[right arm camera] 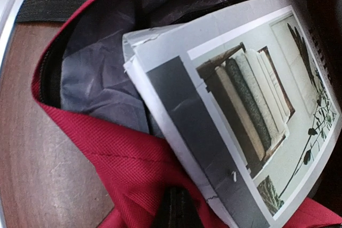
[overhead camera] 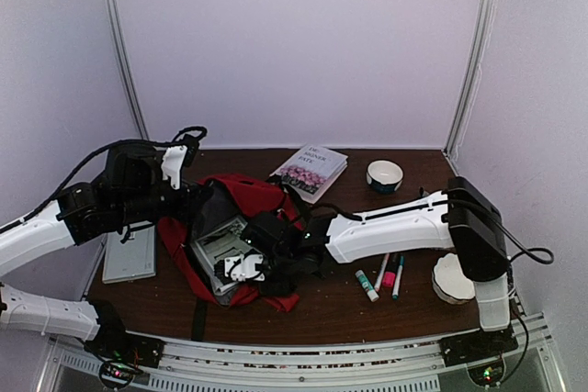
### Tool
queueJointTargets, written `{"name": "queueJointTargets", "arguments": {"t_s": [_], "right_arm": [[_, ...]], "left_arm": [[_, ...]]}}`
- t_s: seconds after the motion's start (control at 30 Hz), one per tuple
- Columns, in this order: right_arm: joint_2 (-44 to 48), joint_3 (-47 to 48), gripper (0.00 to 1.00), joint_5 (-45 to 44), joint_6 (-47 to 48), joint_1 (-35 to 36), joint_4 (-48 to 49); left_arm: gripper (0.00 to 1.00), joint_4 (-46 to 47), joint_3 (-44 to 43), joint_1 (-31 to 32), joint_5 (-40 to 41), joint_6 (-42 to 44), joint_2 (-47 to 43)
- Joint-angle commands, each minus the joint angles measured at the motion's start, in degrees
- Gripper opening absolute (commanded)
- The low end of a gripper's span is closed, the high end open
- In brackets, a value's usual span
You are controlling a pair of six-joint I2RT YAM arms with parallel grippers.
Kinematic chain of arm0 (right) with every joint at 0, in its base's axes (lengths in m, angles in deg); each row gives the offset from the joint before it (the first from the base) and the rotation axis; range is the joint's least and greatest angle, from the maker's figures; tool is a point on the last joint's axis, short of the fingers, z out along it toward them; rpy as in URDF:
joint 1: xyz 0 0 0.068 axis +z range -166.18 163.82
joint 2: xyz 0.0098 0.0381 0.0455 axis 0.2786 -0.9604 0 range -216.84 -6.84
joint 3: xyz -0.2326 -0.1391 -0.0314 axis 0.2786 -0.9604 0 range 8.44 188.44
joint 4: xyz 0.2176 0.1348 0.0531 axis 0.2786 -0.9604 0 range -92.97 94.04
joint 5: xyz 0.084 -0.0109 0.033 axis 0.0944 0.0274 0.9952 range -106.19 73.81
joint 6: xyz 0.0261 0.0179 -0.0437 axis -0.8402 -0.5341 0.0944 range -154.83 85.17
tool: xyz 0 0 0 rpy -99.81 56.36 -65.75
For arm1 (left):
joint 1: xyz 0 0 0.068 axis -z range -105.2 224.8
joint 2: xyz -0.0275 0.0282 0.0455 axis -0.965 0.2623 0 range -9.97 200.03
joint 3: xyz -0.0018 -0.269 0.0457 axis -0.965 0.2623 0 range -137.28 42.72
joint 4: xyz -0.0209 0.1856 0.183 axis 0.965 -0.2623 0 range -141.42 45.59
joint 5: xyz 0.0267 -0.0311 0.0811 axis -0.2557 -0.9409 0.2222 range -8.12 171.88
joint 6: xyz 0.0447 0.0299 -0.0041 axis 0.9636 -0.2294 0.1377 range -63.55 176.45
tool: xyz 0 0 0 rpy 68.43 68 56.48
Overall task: Pack the student bag
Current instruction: Adjust the book in the largest pocket of the bag.
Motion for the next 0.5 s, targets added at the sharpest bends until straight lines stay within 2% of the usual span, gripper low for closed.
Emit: {"name": "queueJointTargets", "arguments": {"t_s": [0.0,0.13,0.37,0.47], "right_arm": [[-5.45,7.08,0.0,-6.85,-1.68,-0.15,-2.09],[-8.99,13.51,0.0,-9.57,-7.22,-2.12,-2.15],[-11.07,14.93,0.01,-18.38,-8.97,-2.43,2.58],[-12.01,15.57,0.03,-18.69,-9.15,-2.41,1.81]], "left_arm": [[0.0,2.19,-1.53,0.24,-0.95,-0.15,-0.52],[0.0,1.78,-1.52,0.25,-2.17,-0.35,0.51],[0.0,1.48,-1.69,0.25,-4.24,-0.19,1.9],[0.0,1.48,-1.87,0.25,-4.55,-0.13,2.18]]}}
